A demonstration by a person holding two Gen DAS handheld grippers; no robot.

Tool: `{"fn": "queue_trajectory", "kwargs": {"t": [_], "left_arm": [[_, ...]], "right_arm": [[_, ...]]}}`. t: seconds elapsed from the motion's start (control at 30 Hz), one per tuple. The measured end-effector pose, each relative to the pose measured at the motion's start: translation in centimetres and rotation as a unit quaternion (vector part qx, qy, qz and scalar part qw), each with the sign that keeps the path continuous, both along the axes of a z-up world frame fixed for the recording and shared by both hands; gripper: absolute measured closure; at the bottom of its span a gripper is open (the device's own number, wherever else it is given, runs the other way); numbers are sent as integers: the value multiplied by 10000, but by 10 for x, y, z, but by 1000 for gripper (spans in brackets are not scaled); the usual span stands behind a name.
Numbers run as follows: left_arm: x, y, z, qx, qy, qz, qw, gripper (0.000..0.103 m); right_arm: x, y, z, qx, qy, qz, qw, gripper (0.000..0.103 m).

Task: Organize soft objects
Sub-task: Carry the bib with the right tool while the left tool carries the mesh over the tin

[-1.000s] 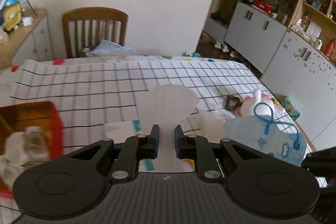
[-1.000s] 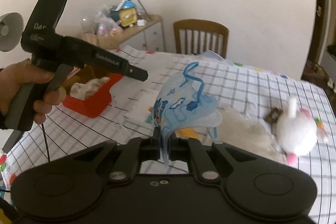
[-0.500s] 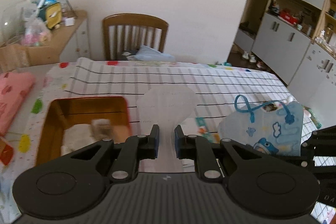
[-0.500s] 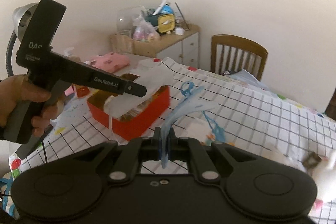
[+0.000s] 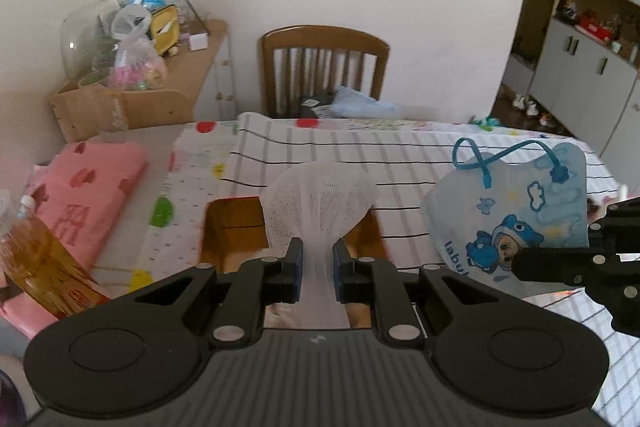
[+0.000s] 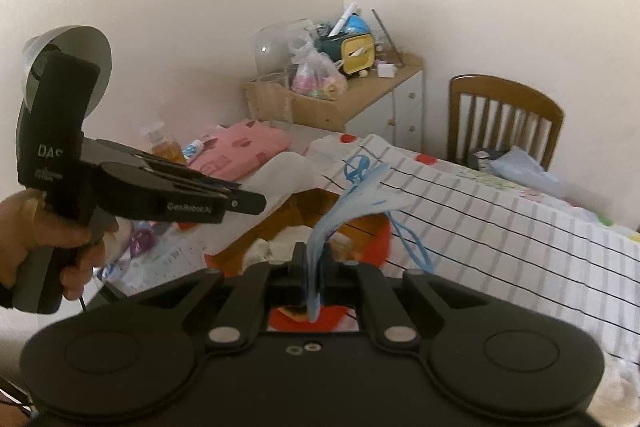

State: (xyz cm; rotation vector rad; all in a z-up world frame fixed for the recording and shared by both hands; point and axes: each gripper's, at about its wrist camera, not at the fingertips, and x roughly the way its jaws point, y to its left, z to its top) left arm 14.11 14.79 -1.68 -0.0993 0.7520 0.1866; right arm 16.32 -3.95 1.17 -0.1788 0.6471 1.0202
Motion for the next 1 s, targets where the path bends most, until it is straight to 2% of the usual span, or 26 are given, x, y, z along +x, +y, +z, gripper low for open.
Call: {"fn": "queue_trajectory", "kwargs": {"t": [0.23,0.57,0.8,1.0], "left_arm": [[21,33,-16,177,163,168,9996,88],[51,64,2,289,-231,248,9990,88],[67,67,-37,15,222,141,9997,88],[67,57,-74,14,699,-64,9975,88]], "right_arm": [[12,47,-23,-47,354,28,9994,98],[18,83,-54,-295,575,7,9979,98],[28,95,-77,-293,1025,-9,9943,98],[31,99,-95,-478,1223,-81,9913,96]]}}
